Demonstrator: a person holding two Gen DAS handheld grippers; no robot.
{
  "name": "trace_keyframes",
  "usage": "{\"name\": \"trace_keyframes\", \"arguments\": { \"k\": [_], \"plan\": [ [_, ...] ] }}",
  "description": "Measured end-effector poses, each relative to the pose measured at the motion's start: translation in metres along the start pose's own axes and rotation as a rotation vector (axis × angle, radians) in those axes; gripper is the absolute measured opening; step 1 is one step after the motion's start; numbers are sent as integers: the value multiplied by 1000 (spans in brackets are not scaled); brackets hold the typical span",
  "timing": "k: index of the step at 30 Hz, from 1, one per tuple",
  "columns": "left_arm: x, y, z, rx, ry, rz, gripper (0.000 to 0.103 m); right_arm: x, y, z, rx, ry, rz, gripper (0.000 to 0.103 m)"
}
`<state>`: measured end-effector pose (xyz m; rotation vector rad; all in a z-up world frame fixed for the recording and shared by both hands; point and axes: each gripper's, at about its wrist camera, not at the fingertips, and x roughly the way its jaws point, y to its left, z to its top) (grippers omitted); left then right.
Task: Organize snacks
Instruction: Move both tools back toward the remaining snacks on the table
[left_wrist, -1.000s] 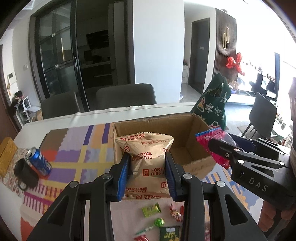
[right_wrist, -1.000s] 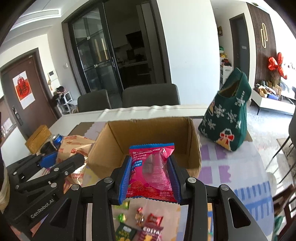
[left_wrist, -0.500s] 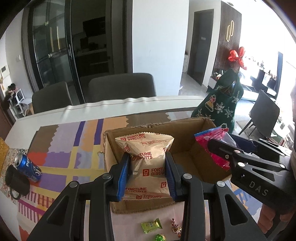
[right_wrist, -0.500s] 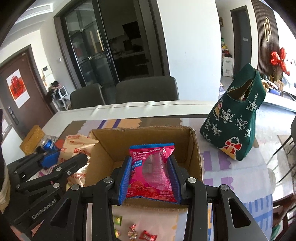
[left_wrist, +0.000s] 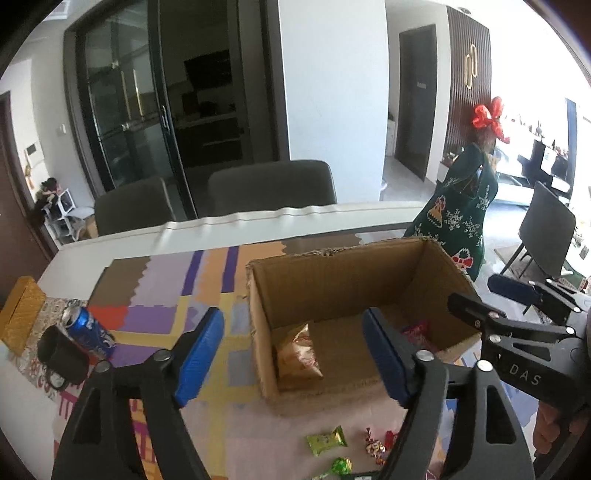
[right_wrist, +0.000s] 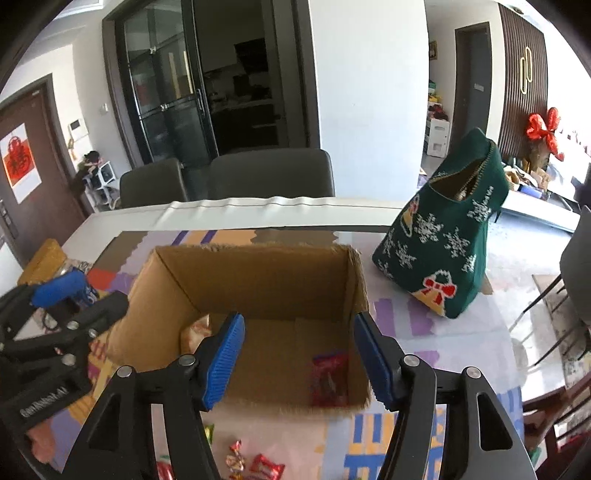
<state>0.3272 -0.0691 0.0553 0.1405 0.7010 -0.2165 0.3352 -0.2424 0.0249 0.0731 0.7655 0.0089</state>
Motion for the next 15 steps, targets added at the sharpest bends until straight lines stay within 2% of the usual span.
{"name": "trace_keyframes", "arguments": {
  "k": [6,10,15],
  "plan": [
    [-34,-3,-22,10,-23,1,87,-30,2,-23,-15,-6,25,62],
    [-55,-4,-39,10,-36,28,87,-51,6,-37,-38,-22,35,62],
    [-77,-2,-55,-13,-42,21,87,-70,15,-54,-47,-30,52,62]
  ]
}}
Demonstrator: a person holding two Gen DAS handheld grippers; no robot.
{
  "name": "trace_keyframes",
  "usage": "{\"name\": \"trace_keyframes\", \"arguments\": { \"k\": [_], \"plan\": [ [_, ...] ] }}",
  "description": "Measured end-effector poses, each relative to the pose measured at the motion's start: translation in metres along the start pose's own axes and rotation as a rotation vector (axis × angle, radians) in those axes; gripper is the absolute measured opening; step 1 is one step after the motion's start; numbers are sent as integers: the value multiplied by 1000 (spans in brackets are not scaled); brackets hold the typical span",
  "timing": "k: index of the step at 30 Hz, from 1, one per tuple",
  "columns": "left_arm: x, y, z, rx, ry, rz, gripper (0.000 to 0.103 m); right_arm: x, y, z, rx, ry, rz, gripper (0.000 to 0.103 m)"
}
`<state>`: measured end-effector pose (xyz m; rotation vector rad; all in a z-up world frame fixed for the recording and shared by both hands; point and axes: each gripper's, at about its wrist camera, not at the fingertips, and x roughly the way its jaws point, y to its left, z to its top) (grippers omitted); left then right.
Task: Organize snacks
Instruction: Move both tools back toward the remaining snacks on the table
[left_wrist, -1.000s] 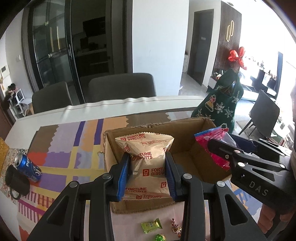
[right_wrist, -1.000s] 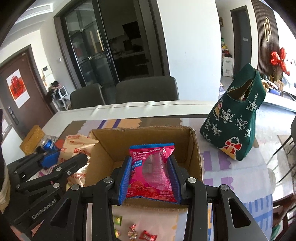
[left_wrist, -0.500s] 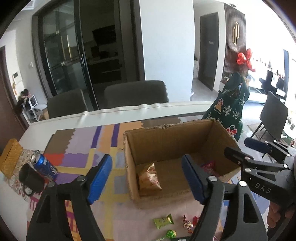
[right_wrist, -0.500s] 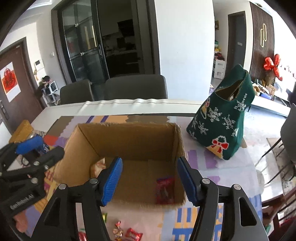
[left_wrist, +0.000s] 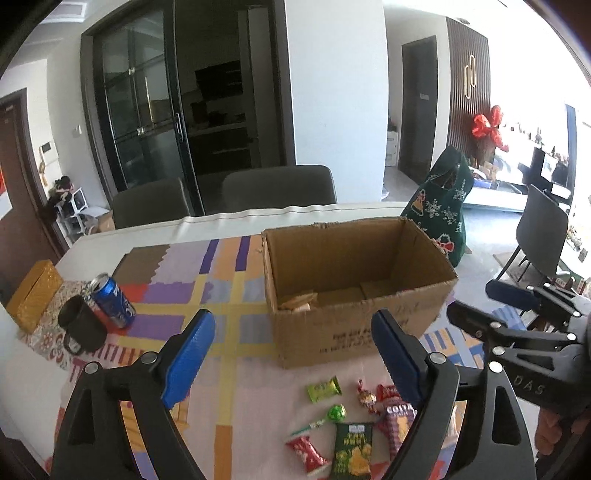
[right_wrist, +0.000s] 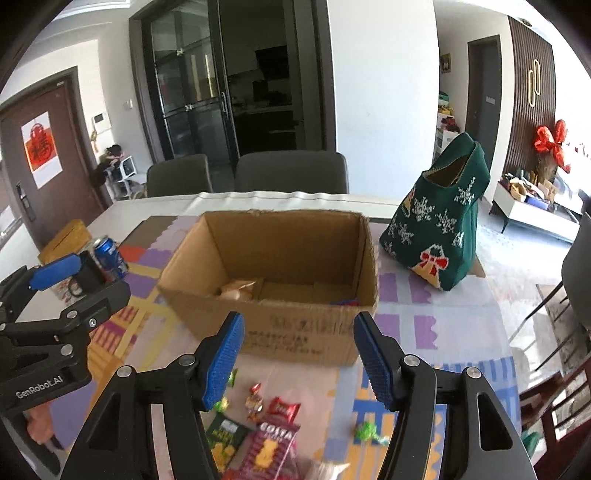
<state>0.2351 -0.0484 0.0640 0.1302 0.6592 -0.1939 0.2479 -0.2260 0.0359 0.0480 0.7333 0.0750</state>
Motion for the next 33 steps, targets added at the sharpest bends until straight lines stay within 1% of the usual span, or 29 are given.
{"name": "trace_keyframes", "arguments": {
  "k": [4,9,12,24,33],
  "plan": [
    [-13,2,-14,4,-6,10,87,-8,8,-15,6,11,29,62],
    [-19,6,-36,-6,16,16,87,-11,17,-37,13,29,31,62],
    [-18,9,-49,-20,43,6,87,-11,22,-50,12,42,25,62],
    [2,10,-102,-39,163,-14,87,1,33,-102,-1,132,-5,62],
    [26,12,-131,-46,248,-20,87,21,35,-127,15,203,11,62]
  ]
}}
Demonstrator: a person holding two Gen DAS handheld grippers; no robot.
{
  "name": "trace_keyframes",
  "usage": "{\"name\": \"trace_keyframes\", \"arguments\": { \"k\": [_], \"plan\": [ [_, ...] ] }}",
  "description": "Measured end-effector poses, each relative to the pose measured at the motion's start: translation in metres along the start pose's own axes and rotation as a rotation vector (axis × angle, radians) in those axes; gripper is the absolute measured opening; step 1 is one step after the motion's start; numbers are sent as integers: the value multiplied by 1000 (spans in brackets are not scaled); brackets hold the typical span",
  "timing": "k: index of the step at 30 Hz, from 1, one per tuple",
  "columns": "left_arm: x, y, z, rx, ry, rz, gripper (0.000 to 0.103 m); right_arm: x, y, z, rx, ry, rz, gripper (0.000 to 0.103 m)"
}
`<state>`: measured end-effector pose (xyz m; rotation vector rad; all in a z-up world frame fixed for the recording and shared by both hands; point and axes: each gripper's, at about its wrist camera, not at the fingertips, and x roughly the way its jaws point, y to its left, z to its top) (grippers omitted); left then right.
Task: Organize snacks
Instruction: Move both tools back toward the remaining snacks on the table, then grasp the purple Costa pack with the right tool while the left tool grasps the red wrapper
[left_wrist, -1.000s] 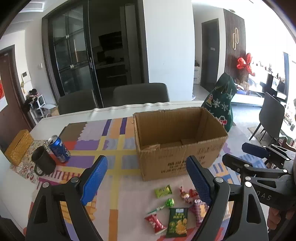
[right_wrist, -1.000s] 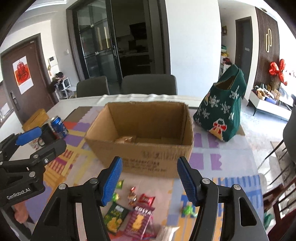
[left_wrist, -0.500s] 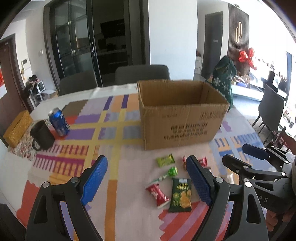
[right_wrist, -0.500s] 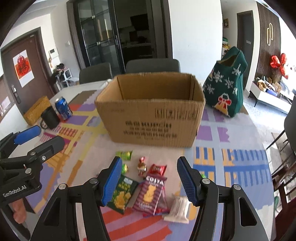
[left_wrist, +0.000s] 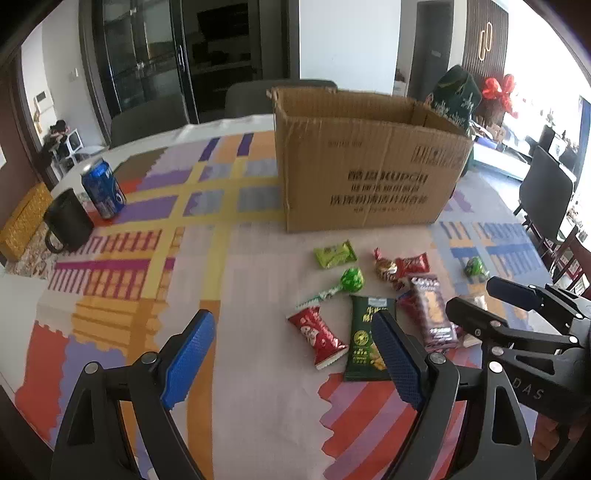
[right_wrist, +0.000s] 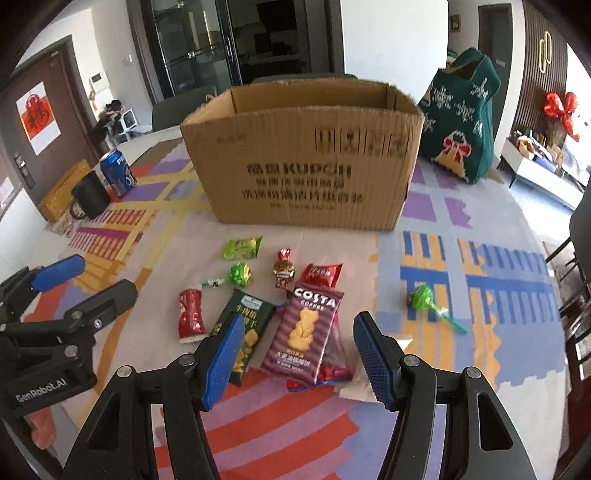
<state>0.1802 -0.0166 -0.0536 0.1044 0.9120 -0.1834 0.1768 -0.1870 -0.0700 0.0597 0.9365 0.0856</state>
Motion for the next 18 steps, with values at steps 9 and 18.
{"name": "trace_keyframes", "arguments": {
  "k": [9,18],
  "plan": [
    [37,3,-10,-21,83,-12,82,26,-2,-9,29,38,-7,62],
    [70,-3,-12,-40,151,-35,70,48,-9,-9,61,80,-8,62]
  ]
}}
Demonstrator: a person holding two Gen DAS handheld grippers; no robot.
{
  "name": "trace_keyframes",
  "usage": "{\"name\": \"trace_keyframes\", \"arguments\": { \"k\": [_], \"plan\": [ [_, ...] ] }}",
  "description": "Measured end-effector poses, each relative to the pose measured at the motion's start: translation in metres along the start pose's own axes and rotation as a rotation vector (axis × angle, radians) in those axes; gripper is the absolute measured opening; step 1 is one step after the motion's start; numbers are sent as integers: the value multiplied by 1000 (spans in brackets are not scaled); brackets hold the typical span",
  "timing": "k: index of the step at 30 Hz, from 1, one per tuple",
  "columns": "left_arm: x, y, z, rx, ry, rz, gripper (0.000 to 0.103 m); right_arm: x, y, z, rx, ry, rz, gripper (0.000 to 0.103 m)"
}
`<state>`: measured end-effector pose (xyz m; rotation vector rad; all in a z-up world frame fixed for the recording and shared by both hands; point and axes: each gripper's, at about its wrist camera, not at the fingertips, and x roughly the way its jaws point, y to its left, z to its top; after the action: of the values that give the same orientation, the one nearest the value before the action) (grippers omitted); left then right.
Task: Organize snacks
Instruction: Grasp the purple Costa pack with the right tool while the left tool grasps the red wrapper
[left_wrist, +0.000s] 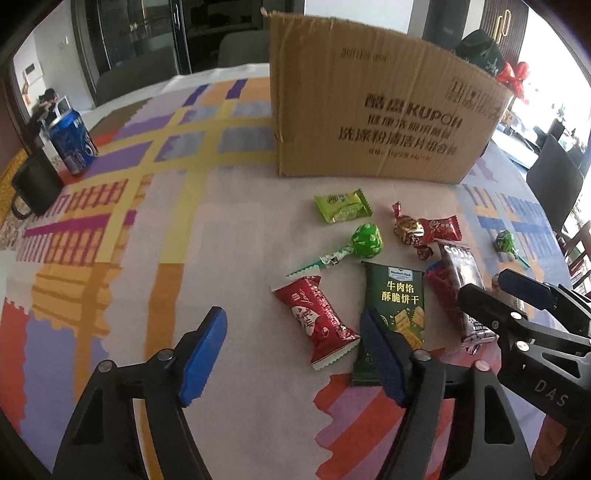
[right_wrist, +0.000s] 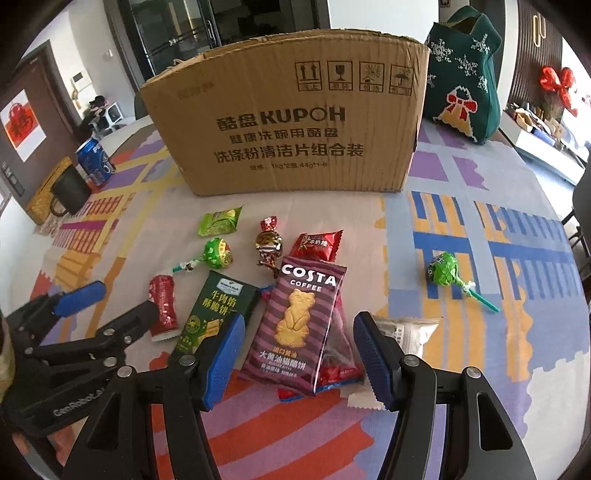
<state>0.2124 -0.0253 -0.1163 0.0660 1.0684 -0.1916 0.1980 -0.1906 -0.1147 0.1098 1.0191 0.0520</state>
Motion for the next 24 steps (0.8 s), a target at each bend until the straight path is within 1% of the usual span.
{"name": "trace_keyframes", "arguments": {
  "k": [4,6,10,12,14,20,22,24],
  "plan": [
    [8,-1,3,-10,15,-5,67,5,-2,3,9,4,-2,62],
    [11,-1,5,-14,20,-5,62,6,-2,4,11,4,-1,62],
    [15,-2,7,-18,28,-16,56,11,-1,6,7,9,-3,62],
    [18,-2,8,-19,34,-20,49,13,-1,7,7,13,-4,58],
    [20,-3,8,-19,39,-22,46,16,-1,9,7,22,-4,55],
    [25,-1,10,-18,40,-19,42,25,-1,9,7,41,-12,50],
    [26,-2,10,-17,41,-14,37,27,0,9,7,46,-17,48],
    [27,-3,11,-13,40,-8,26,28,0,9,5,42,-17,46]
  ]
}}
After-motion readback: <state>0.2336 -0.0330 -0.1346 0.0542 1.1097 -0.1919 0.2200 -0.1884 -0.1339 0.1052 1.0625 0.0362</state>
